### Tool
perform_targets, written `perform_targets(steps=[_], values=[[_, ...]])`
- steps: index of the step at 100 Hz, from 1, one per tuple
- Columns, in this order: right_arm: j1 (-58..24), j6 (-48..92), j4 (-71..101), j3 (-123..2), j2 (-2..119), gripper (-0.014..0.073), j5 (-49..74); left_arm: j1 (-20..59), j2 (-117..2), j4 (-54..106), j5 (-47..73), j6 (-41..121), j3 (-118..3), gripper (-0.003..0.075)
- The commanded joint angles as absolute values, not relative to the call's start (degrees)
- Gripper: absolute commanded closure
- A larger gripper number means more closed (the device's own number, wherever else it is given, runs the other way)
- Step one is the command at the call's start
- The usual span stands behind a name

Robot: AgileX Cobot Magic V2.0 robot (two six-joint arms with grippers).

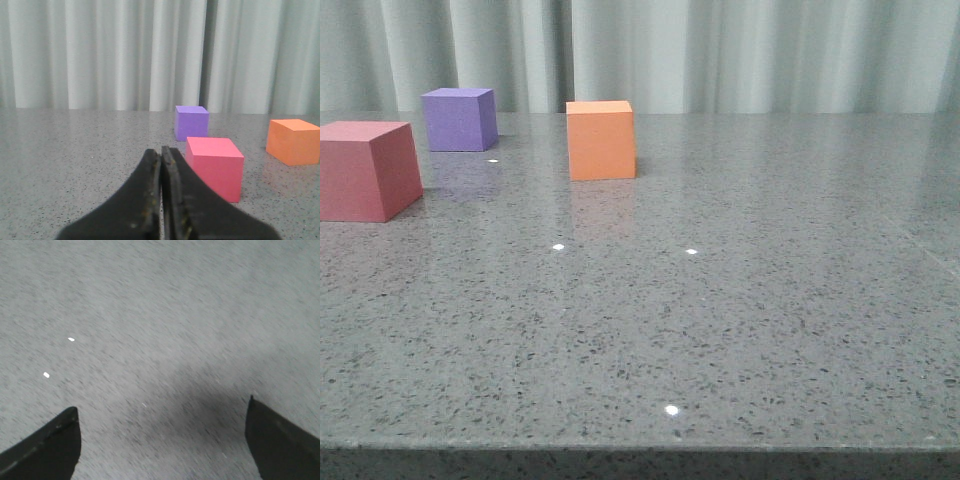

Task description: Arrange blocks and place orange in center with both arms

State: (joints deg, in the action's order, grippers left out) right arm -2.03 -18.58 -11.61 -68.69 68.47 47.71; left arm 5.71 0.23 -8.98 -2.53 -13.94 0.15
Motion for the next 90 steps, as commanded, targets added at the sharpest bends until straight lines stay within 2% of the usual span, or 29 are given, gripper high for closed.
perform_targets(steps=[1, 25, 48, 65, 90], values=[[0.2, -18.0, -12.9, -63.7, 60.4, -0.0059, 41.1, 6.0, 2.3, -8.9, -7.1, -14.2, 2.6, 0.0741], [0.8, -18.0, -15.2, -47.9, 42.5, -0.0059, 35.1, 6.0, 2.3, -8.9, -7.1, -14.2, 2.6, 0.0741], [0.8, -18.0, -18.2, -37.6, 30.3, -0.0059, 32.6, 6.0, 2.3, -8.9, -7.1, -14.2, 2.6, 0.0741], [0.8, -18.0, -18.9, -31.2, 26.0, -0.0059, 23.2, 6.0, 2.3, -8.9, -7.1, -14.2, 2.6, 0.0741], [0.8, -18.0, -20.4, -26.1, 26.0, -0.0057, 4.5, 6.0, 2.3, -8.9, -7.1, -14.2, 2.6, 0.0741]])
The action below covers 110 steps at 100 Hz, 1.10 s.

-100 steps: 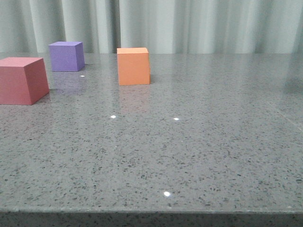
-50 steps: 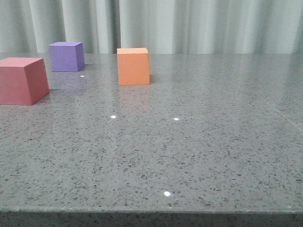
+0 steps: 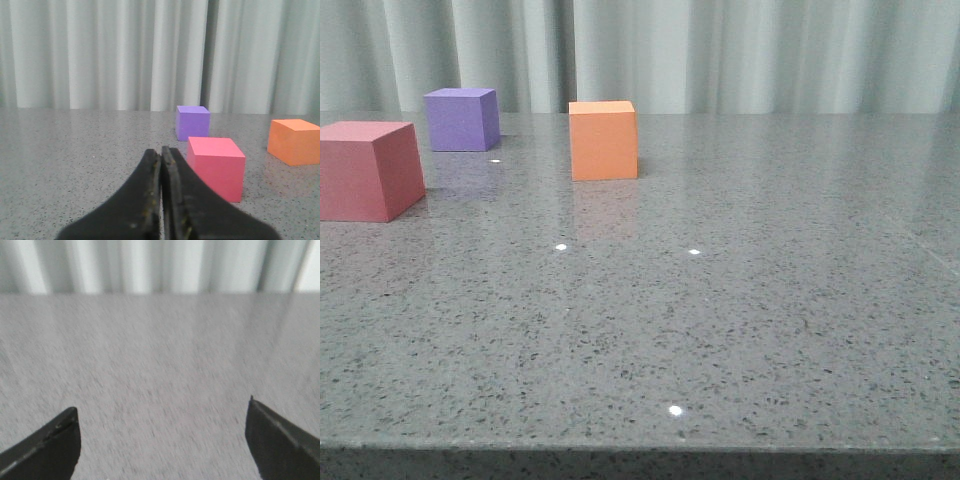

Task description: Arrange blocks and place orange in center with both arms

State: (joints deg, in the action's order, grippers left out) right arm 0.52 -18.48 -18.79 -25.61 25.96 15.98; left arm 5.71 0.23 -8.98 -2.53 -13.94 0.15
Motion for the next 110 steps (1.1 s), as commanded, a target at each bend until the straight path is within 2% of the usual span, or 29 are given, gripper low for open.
perform_targets(steps=[1, 11, 18, 37, 45, 83, 97, 110], values=[[0.8, -18.0, -20.4, -26.0, 26.0, -0.0055, 4.1, 6.0, 2.3, -8.9, -7.1, -14.2, 2.6, 0.0741], [0.8, -18.0, -20.4, -25.1, 26.0, 0.0004, 0.5, 6.0, 2.3, -8.9, -7.1, -14.2, 2.6, 0.0741], [0.8, -18.0, -20.4, -25.1, 26.0, 0.0106, 0.7, 6.0, 2.3, -8.9, -7.1, -14.2, 2.6, 0.0741], [0.8, -18.0, -20.4, -25.1, 26.0, 0.053, 3.3, 6.0, 2.3, -8.9, -7.1, -14.2, 2.6, 0.0741], [0.8, -18.0, -20.4, -25.1, 26.0, 0.0669, 3.7, 6.0, 2.3, -8.9, -7.1, -14.2, 2.6, 0.0741], [0.8, -18.0, -20.4, -25.1, 26.0, 0.0662, 3.7, 6.0, 2.0, -5.0, -7.0, -14.2, -1.1, 0.0741], [0.8, -18.0, -20.4, -25.1, 26.0, 0.0662, 3.7, 6.0, -1.5, -0.4, -1.0, -14.2, -8.8, 0.0741], [0.8, -18.0, -20.4, -25.1, 26.0, 0.0662, 3.7, 6.1, -9.3, 2.0, 10.1, -14.2, -18.6, 0.0741]])
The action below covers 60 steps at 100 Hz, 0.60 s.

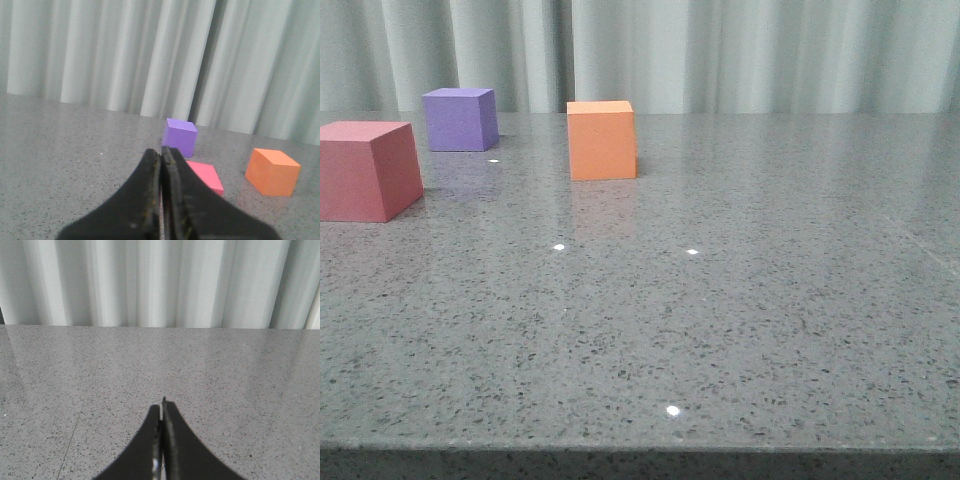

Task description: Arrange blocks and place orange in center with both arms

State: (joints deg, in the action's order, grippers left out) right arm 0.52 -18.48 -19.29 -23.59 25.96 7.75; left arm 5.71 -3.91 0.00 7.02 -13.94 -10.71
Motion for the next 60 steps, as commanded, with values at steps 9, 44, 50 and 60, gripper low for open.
perform_targets(steps=[9, 44, 50, 60], values=[[0.8, -18.0, -20.4, -25.1, 26.0, 0.0662, 3.7, 6.1, -16.4, 2.0, 20.6, -14.2, -27.1, 0.0741], [0.8, -18.0, -20.4, -25.1, 26.0, 0.0662, 3.7, 6.1, -40.2, 0.0, 42.6, -14.2, -52.5, 0.0741], [0.8, -18.0, -20.4, -25.1, 26.0, 0.0662, 3.7, 6.1, -42.3, 0.0, 42.7, -14.2, -53.9, 0.0741], [0.8, -18.0, -20.4, -25.1, 26.0, 0.0662, 3.7, 6.1, -44.9, 0.0, 42.8, -14.2, -54.3, 0.0741]])
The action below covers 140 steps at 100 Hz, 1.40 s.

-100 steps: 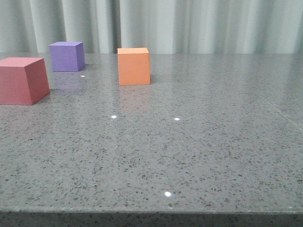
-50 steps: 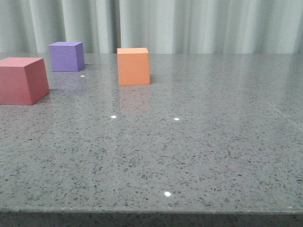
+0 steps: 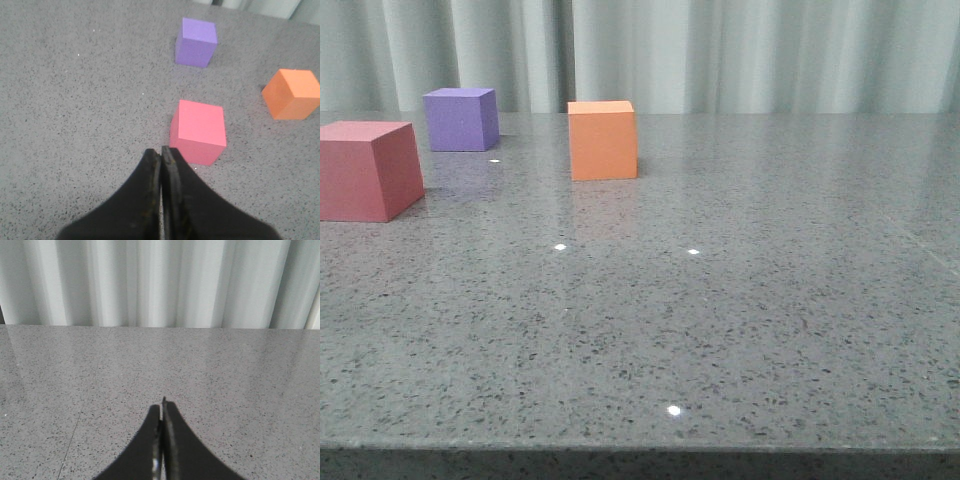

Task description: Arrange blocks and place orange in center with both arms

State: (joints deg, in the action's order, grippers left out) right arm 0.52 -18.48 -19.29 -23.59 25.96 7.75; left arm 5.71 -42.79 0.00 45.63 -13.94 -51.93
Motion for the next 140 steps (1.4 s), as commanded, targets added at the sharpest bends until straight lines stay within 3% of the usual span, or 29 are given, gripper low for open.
perform_targets(steps=[1, 14, 22, 32, 45, 52, 90, 140], values=[[0.8, -18.0, -20.4, -25.1, 26.0, 0.0662, 3.7, 6.1, -45.2, 0.0, 42.8, -14.2, -54.3, 0.0741], [0.8, -18.0, -20.4, -25.1, 26.0, 0.0662, 3.7, 6.1, -46.9, 0.0, 42.9, -14.2, -54.5, 0.0729], [0.8, -18.0, -20.4, -25.1, 26.0, 0.0662, 3.7, 6.1, -47.5, 0.0, 42.9, -14.2, -54.5, 0.0659], [0.8, -18.0, -20.4, -25.1, 26.0, 0.0662, 3.7, 6.1, -47.6, 0.0, 42.9, -14.2, -54.5, 0.0479], [0.8, -18.0, -20.4, -25.1, 26.0, 0.0662, 3.7, 6.1, -47.6, 0.0, 42.9, -14.2, -54.5, 0.0106], [0.8, -18.0, -20.4, -25.1, 26.0, 0.0662, 3.7, 6.1, -47.6, 0.0, 42.9, -14.2, -54.5, 0.0003], [0.8, -18.0, -20.4, -25.1, 26.0, 0.0662, 3.7, 6.1, -51.5, 6.7, 40.3, -14.2, -56.4, 0.0151], [0.8, -18.0, -20.4, -25.1, 26.0, 0.0662, 3.7, 23.5, -79.5, 6.3, 39.6, -16.9, -80.4, 0.0155]])
